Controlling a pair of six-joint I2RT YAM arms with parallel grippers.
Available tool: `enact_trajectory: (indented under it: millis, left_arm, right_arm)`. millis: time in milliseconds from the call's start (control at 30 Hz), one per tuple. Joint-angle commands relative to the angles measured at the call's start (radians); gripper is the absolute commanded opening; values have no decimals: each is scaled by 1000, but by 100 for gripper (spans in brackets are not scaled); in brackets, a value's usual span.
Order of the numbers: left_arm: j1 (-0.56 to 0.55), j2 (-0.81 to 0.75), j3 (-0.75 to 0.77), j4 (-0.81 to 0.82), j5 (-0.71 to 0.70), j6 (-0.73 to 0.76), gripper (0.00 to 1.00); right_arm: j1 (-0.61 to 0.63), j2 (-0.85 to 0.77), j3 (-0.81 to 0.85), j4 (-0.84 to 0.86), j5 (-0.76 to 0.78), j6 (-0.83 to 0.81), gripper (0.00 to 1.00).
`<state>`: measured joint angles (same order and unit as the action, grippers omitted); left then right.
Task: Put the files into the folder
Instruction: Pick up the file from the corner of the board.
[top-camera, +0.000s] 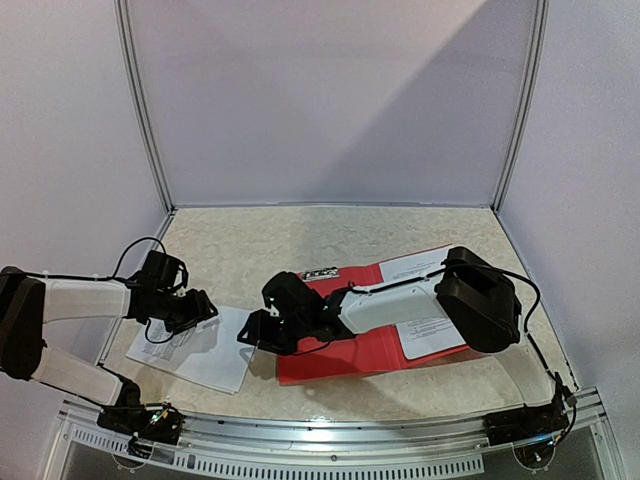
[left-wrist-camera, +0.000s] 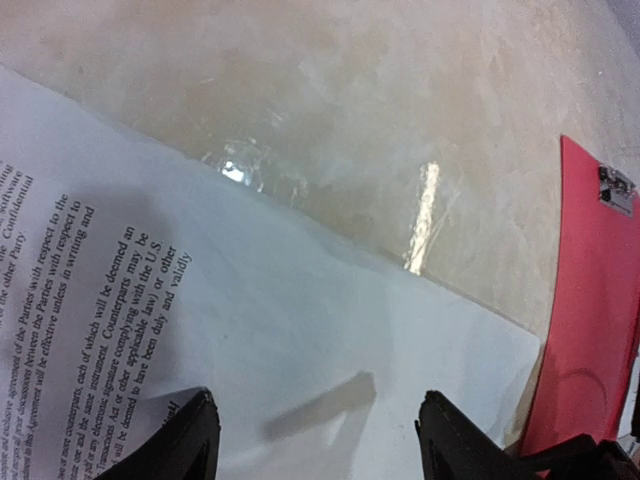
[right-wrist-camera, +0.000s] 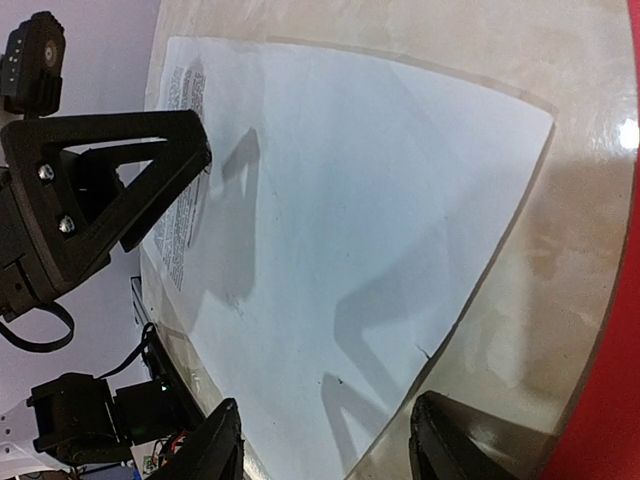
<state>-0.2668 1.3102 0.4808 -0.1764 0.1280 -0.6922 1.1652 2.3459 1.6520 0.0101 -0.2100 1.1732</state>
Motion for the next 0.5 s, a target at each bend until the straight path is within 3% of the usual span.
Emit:
enact_trajectory:
  millis: [0, 467]
  left_arm:
    - [9, 9, -22, -2, 17, 3, 69]
    - [10, 12, -25, 3, 25, 9, 69]
  right_arm:
    - [7, 13, 14, 47, -2, 15, 56]
    - [8, 3, -24, 162, -17, 51, 52]
